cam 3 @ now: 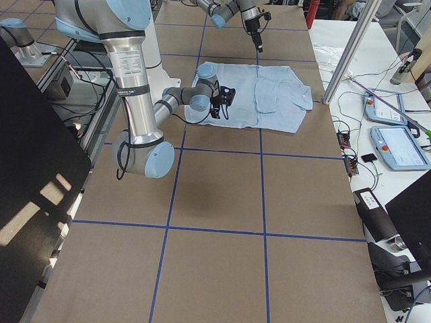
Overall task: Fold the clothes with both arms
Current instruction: 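Release the sleeve and move both grippers toward the shirt hem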
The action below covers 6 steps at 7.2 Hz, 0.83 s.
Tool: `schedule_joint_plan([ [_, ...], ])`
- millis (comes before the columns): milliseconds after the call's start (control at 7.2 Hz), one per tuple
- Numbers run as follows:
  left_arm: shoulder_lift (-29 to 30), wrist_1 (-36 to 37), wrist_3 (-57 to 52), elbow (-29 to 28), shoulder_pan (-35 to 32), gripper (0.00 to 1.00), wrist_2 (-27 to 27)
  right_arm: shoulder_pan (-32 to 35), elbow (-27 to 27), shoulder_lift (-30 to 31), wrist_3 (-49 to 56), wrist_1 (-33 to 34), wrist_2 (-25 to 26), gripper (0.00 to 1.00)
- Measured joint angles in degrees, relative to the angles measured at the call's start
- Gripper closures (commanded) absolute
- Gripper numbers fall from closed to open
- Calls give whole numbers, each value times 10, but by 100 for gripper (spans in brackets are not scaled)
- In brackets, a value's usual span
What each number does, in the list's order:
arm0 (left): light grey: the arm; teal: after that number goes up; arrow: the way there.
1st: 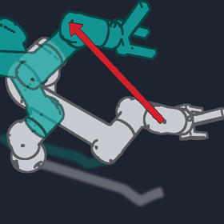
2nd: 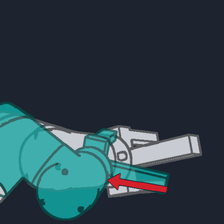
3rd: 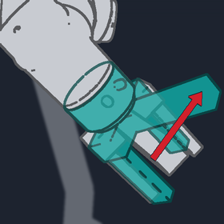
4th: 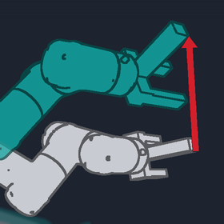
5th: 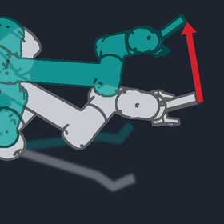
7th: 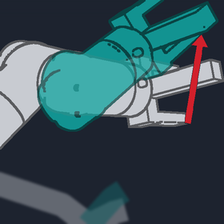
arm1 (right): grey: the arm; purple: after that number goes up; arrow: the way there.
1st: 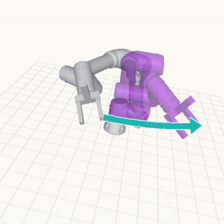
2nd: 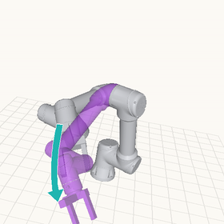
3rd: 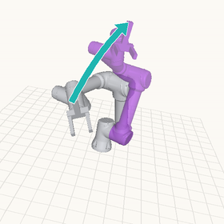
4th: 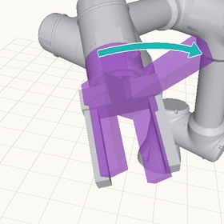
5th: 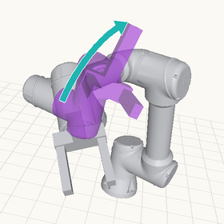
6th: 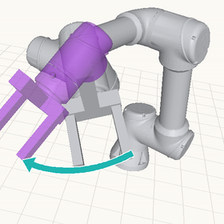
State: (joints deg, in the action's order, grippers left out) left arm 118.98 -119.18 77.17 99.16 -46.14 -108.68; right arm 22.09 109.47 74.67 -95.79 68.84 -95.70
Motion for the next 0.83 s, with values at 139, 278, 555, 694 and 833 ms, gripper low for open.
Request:
schedule_joint_plan([
  [139,-14,-1,-15,6,-8,6,-6,-43,33,6,-35,45,24,5],
  [278,-20,0,-21,8,-11,6,-31,-82,54,10,-62,81,54,7],
  [555,-38,-2,-22,9,-18,6,-87,-124,70,12,-79,130,85,7],
  [694,-45,-3,-21,13,-22,5,-97,-131,71,16,-81,140,88,7],
  [833,-49,-3,-20,17,-23,5,-101,-136,71,23,-86,143,88,8],
])
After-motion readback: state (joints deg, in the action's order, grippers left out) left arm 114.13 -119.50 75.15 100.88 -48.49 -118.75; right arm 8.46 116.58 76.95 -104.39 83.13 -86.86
